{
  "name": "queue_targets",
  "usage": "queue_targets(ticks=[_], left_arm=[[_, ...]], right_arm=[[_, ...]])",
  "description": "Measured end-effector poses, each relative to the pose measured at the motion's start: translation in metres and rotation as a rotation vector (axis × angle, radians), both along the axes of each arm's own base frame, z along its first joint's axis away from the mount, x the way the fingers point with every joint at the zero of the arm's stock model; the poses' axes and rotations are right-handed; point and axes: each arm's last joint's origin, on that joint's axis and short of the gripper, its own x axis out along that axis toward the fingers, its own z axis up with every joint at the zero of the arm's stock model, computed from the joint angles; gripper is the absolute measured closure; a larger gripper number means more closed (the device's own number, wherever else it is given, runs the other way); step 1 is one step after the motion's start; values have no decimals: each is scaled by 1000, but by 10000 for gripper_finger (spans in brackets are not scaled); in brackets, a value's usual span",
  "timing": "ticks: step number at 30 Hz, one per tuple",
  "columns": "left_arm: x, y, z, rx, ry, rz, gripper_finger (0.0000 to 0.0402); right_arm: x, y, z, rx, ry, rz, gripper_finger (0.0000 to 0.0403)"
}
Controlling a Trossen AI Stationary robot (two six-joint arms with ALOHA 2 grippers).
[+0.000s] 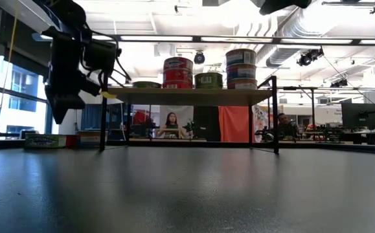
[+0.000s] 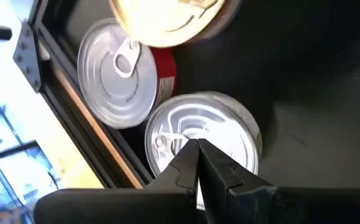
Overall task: Stack canned seafood by type on shelf
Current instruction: Stack the light green tuna can on top of the other light green tuna can
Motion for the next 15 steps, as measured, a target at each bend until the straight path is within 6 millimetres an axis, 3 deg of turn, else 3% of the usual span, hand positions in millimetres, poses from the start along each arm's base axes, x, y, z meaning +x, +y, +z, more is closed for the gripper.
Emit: queue_targets(ticks=[6,10,15], left_arm=[[-3,-16,8,-45,-37,-45,402],[-16,-26,13,-99,88,-69,402],[-20,-23,9,-138,104,-70,401]], right_arm=[[0,-1,0,-28,-2,0,89],[0,-2,0,-56,-11,-16,89],[0,-3,1,-83,-23,-41,89]])
